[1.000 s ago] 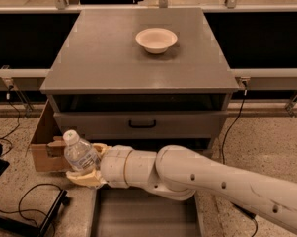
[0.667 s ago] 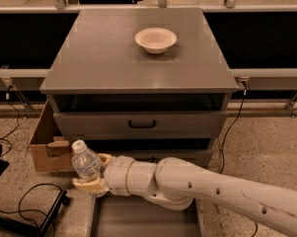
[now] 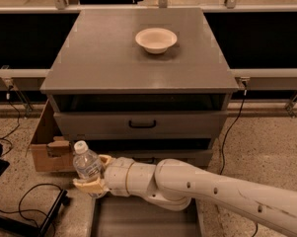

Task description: Place blue plastic bottle into bottom drawer

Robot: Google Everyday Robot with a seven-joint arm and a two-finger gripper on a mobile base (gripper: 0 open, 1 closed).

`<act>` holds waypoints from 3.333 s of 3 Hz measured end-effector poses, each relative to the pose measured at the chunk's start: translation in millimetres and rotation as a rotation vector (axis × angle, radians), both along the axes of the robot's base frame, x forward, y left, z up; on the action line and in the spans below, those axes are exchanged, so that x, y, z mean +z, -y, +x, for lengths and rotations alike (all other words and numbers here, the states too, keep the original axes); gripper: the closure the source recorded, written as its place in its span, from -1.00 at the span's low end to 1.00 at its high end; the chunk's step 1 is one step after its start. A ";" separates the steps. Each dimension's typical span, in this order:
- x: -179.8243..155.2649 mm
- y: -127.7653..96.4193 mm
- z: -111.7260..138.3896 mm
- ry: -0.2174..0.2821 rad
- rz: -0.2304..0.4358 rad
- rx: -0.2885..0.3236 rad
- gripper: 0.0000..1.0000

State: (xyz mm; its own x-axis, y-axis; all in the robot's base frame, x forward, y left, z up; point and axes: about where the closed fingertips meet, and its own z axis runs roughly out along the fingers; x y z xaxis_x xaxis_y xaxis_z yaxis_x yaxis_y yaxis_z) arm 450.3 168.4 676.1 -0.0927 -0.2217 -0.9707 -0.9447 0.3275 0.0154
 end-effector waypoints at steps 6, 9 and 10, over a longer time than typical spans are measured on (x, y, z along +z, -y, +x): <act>-225.2 79.5 69.8 -0.122 0.032 0.049 1.00; -345.4 67.4 59.1 -0.028 0.017 0.129 1.00; -392.9 68.4 68.7 -0.008 0.012 0.177 1.00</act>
Offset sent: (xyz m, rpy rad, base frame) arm 0.0261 -0.0605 -0.1758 0.1339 -0.0117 0.0303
